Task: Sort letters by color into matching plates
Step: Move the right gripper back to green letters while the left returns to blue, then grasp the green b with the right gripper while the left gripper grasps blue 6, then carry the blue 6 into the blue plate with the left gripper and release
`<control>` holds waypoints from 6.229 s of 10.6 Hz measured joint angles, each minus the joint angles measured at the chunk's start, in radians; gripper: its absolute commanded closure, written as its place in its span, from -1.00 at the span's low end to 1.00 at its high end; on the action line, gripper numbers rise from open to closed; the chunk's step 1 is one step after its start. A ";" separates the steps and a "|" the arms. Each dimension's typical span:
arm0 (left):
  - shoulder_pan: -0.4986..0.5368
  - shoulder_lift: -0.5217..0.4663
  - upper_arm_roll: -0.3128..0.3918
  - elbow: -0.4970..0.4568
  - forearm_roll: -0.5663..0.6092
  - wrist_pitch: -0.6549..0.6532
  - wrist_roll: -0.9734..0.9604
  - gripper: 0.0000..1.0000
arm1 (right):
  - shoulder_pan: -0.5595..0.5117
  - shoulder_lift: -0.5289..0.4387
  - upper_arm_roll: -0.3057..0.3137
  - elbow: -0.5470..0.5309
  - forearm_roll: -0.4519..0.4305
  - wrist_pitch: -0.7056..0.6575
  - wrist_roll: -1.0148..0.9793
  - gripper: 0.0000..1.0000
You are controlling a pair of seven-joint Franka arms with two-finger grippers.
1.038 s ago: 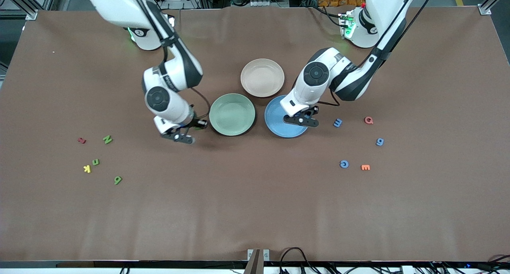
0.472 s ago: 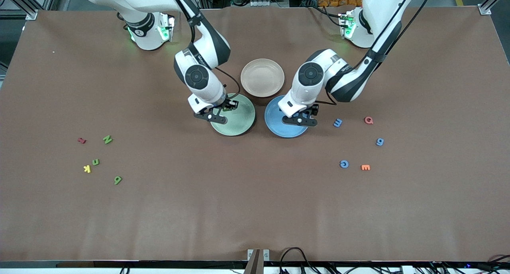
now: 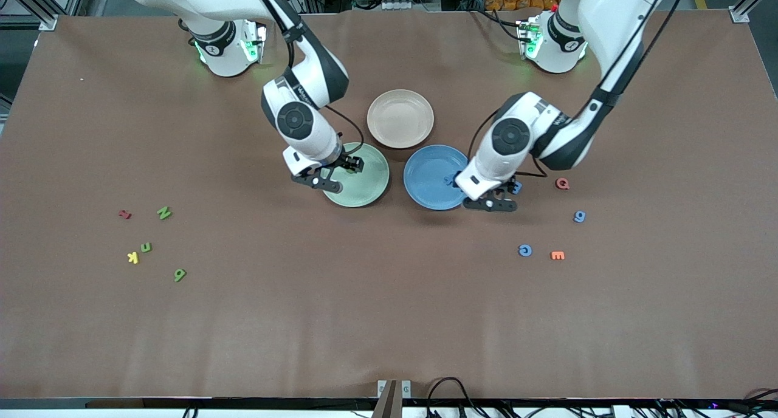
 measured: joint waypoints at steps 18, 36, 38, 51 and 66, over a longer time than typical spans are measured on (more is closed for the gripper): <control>0.508 -0.001 -0.001 -0.126 0.221 0.169 0.498 -1.00 | -0.686 0.161 -0.046 0.230 -0.188 -0.017 -0.545 -1.00; 0.554 0.054 -0.013 -0.138 0.302 0.220 0.612 1.00 | -0.650 0.427 -0.101 0.492 -0.189 0.020 -0.659 -0.90; 0.557 0.047 -0.014 -0.136 0.302 0.219 0.613 1.00 | -0.649 0.426 -0.103 0.492 -0.189 0.019 -0.660 -0.67; 0.556 0.015 -0.283 -0.058 0.146 0.068 0.306 1.00 | -0.646 0.377 -0.109 0.461 -0.188 0.017 -0.694 0.35; 0.208 0.025 -0.415 -0.056 0.148 0.019 -0.343 1.00 | -0.615 0.338 -0.111 0.444 -0.188 0.005 -0.709 0.53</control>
